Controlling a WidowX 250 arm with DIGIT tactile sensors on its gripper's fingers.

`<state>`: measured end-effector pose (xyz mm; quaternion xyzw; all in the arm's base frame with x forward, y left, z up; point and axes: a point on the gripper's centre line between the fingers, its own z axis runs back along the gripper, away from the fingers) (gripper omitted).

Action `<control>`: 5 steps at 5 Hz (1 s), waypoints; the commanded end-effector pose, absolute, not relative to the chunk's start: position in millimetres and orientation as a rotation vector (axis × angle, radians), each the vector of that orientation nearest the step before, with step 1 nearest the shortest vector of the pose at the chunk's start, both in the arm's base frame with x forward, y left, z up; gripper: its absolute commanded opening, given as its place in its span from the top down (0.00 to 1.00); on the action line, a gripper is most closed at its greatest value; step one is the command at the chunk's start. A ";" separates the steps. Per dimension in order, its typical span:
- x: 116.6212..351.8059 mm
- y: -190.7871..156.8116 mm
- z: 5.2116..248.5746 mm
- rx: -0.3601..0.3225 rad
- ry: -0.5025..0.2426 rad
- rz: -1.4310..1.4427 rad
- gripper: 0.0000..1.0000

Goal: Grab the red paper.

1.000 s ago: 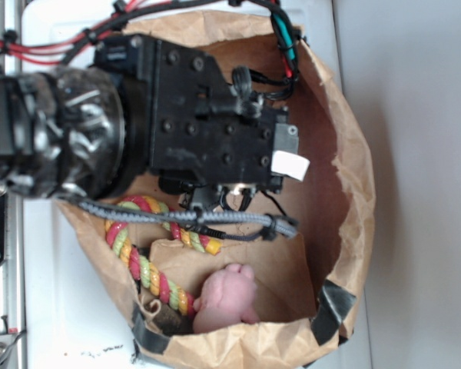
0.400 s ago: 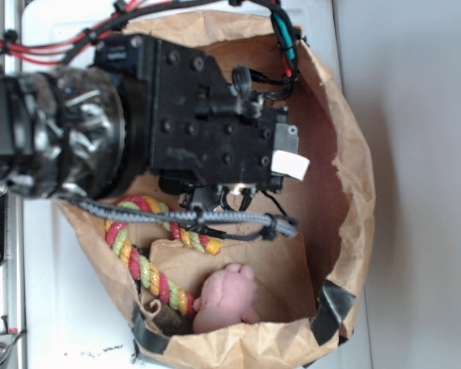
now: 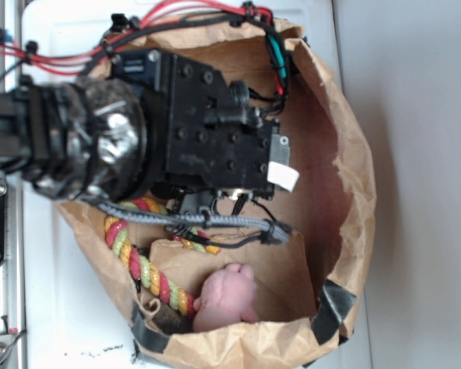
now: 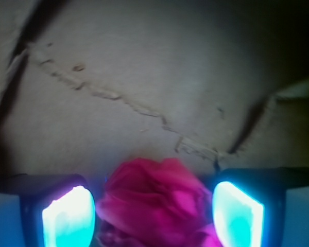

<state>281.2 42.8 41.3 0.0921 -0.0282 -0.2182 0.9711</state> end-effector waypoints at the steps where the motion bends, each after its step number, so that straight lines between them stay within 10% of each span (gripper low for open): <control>1: 285.8 46.9 52.1 0.186 -0.092 -0.437 0.00; 2: 286.7 47.5 55.3 0.197 -0.114 -0.415 1.00; 5: 288.6 49.1 57.6 0.208 -0.139 -0.377 1.00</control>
